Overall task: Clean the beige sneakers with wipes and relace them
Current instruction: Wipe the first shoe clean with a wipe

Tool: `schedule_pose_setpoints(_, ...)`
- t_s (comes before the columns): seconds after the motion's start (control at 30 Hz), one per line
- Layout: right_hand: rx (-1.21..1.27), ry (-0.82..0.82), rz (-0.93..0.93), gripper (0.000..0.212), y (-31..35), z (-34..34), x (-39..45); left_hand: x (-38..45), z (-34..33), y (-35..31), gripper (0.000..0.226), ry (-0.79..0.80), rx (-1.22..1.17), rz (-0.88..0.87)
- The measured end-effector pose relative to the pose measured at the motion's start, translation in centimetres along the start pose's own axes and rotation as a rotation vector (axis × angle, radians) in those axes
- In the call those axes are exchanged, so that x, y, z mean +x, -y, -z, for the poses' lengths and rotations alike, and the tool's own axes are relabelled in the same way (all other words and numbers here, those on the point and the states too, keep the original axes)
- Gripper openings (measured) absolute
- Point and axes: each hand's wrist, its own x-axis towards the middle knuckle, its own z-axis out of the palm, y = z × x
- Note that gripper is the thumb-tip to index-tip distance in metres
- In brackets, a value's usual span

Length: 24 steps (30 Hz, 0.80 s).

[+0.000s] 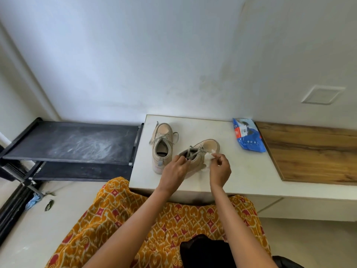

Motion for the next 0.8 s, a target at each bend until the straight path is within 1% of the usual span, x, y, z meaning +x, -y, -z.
schedule_pose_setpoints(0.1, 0.020, 0.034, 0.071, 0.018, 0.7, 0.0, 0.7, -1.5, -1.0, -0.1, 0.033, -0.009, 0.076, -0.066)
schedule_pose_setpoints(0.17, 0.050, 0.110, 0.107, 0.016, 0.8, -0.3, 0.0, -2.3, -1.6, -0.6, 0.043, 0.036, 0.118, -0.044)
schedule_pose_setpoints(0.27, 0.022, 0.249, 0.157, 0.010, -0.2, -0.9, -1.9, -2.8, -2.2, -0.8, 0.050, 0.101, 0.144, -0.027)
schedule_pose_setpoints(0.33, -0.015, 0.249, 0.184, 0.006, -1.4, -1.1, -2.4, -3.1, -2.4, -0.4, 0.056, 0.106, 0.140, -0.043)
schedule_pose_setpoints(0.37, -0.036, 0.237, 0.166, 0.003, -1.9, -1.0, -2.3, -3.2, -2.4, -0.2, 0.056, 0.100, 0.137, -0.049)
schedule_pose_setpoints(0.47, -0.078, 0.214, 0.058, 0.005, -2.4, -0.7, -1.0, -3.2, -2.4, -0.1, 0.050, 0.104, 0.116, -0.044)
schedule_pose_setpoints(0.5, -0.083, 0.202, 0.049, 0.005, -2.0, -0.8, -0.6, -3.0, -2.4, -0.2, 0.050, 0.105, 0.109, -0.043)
schedule_pose_setpoints(0.53, -0.083, 0.190, 0.066, 0.006, -1.3, -0.9, -0.4, -2.9, -2.5, -0.3, 0.052, 0.105, 0.112, -0.039)
schedule_pose_setpoints(0.6, -0.060, 0.172, 0.123, 0.014, 0.0, -1.5, -0.7, -2.8, -2.8, -0.5, 0.056, 0.090, 0.151, -0.042)
schedule_pose_setpoints(0.67, -0.047, 0.178, 0.150, 0.017, 0.0, -1.8, -1.4, -2.7, -3.1, -0.6, 0.055, 0.064, 0.171, -0.050)
schedule_pose_setpoints(0.73, -0.092, 0.217, 0.170, 0.017, -1.1, -1.6, -1.6, -2.4, -3.0, -0.6, 0.054, 0.045, 0.198, -0.057)
schedule_pose_setpoints(0.8, -0.198, 0.245, 0.164, 0.013, -2.1, -1.2, -0.4, -1.9, -2.9, -0.5, 0.052, 0.044, 0.222, -0.061)
